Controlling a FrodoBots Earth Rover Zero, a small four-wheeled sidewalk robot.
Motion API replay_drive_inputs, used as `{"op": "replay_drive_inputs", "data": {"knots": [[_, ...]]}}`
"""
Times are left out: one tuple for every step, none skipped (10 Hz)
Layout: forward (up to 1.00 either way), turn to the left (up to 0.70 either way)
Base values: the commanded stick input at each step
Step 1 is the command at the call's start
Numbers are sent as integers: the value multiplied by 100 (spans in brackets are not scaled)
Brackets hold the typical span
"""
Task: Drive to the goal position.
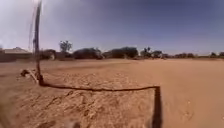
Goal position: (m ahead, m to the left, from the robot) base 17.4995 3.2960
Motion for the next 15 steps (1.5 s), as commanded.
{"op": "replay_drive_inputs", "data": {"knots": [[70, 0], [70, 0], [70, 0], [70, 0], [70, 0], [70, 0], [70, 0], [70, 0], [70, 0], [70, 0], [70, 0], [70, 0], [70, 0], [70, 0], [70, 0]]}}
